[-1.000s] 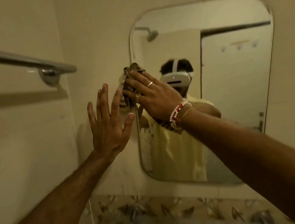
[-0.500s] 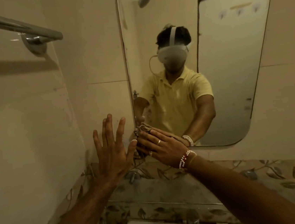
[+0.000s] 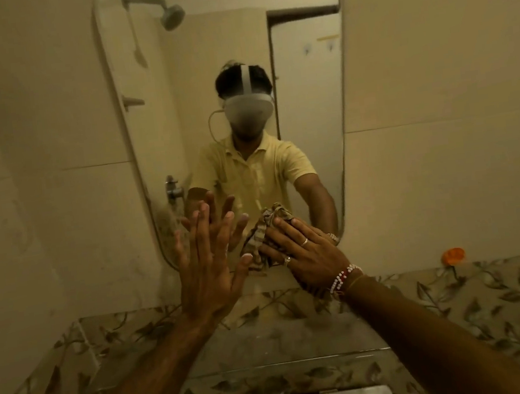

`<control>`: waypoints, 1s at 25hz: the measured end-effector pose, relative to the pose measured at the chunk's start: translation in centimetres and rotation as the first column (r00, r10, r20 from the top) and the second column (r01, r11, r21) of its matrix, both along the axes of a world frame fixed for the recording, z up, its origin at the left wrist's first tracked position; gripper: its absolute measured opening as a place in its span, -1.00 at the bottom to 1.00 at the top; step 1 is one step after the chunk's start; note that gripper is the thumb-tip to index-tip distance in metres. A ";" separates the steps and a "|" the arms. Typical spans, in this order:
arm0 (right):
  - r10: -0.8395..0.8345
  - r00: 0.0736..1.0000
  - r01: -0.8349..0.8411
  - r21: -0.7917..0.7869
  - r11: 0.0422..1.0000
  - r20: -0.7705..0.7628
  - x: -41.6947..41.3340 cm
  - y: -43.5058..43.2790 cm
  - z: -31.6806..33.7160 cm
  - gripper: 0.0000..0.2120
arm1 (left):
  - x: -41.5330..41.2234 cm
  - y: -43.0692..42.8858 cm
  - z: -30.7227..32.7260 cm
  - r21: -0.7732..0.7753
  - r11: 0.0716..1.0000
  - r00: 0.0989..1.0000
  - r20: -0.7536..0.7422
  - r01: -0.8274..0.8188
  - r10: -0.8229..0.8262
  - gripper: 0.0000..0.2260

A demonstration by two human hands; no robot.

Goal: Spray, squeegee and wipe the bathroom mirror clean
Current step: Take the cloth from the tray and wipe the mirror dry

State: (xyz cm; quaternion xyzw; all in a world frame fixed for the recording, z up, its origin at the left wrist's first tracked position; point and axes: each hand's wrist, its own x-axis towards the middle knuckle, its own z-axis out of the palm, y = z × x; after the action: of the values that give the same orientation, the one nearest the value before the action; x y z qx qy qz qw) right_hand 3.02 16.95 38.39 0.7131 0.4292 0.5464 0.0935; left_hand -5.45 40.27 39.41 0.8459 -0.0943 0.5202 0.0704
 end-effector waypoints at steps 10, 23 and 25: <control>-0.002 0.999 0.000 0.046 0.999 0.046 0.1 -2.2 2.0 -0.59 | -0.1 -3.4 0.7 -0.039 0.999 0.999 0.027 0.020 -0.019 -0.34; -0.386 0.920 0.390 0.280 0.877 -0.073 -6.4 -10.7 5.3 -0.44 | 2.4 -11.3 2.3 -0.041 0.922 0.922 -0.026 0.386 -0.387 -0.36; -0.467 0.878 0.478 0.247 0.843 -0.104 -8.8 -14.4 4.0 -0.40 | 1.6 -15.0 1.2 -0.095 0.879 0.882 -0.012 0.468 -0.471 -0.37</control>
State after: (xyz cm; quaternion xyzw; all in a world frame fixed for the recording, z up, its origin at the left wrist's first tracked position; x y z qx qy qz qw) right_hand -5.83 2.56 42.37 0.8134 0.1653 0.5445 0.1204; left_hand -3.81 25.26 40.61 0.8028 -0.2716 0.4767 0.2337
